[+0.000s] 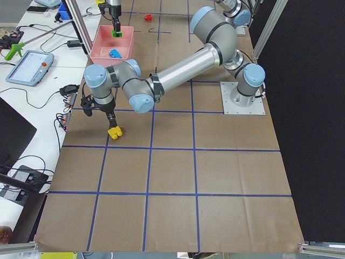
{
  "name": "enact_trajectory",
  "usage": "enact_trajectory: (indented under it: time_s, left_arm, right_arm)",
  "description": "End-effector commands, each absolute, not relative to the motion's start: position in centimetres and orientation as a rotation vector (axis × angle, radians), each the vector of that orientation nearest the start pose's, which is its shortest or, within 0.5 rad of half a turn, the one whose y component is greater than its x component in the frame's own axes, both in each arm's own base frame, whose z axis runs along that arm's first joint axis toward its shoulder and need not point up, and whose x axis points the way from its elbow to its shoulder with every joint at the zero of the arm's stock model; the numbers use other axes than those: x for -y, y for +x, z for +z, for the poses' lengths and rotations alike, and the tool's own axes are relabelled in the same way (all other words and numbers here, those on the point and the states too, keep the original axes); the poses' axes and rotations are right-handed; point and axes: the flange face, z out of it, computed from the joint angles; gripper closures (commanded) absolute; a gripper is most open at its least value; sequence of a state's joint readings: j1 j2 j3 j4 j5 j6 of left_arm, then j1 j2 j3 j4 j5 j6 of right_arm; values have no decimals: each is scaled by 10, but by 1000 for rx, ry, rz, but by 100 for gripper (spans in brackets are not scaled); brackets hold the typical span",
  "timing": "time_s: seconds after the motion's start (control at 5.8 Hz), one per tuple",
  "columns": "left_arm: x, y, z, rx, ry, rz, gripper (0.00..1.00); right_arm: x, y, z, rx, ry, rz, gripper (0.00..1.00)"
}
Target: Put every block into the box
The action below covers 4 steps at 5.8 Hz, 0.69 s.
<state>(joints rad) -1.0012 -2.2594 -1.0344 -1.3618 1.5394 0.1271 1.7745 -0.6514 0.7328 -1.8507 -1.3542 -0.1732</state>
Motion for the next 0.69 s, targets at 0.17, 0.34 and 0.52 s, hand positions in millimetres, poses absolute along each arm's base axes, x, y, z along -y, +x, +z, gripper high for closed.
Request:
enact_trajectory:
  time_s: [0.17, 0.34, 0.52]
  left_arm:
    - [713, 309, 322, -2902, -1225, -111, 0]
    - [715, 301, 303, -2906, -1216, -111, 0]
    - [728, 276, 274, -2928, -1162, -132, 0]
  right_arm:
    - [802, 330, 310, -2842, -633, -304, 0]
    - [800, 330, 315, -2842, -649, -308, 0]
    - [795, 326, 335, -2846, -711, -341, 0]
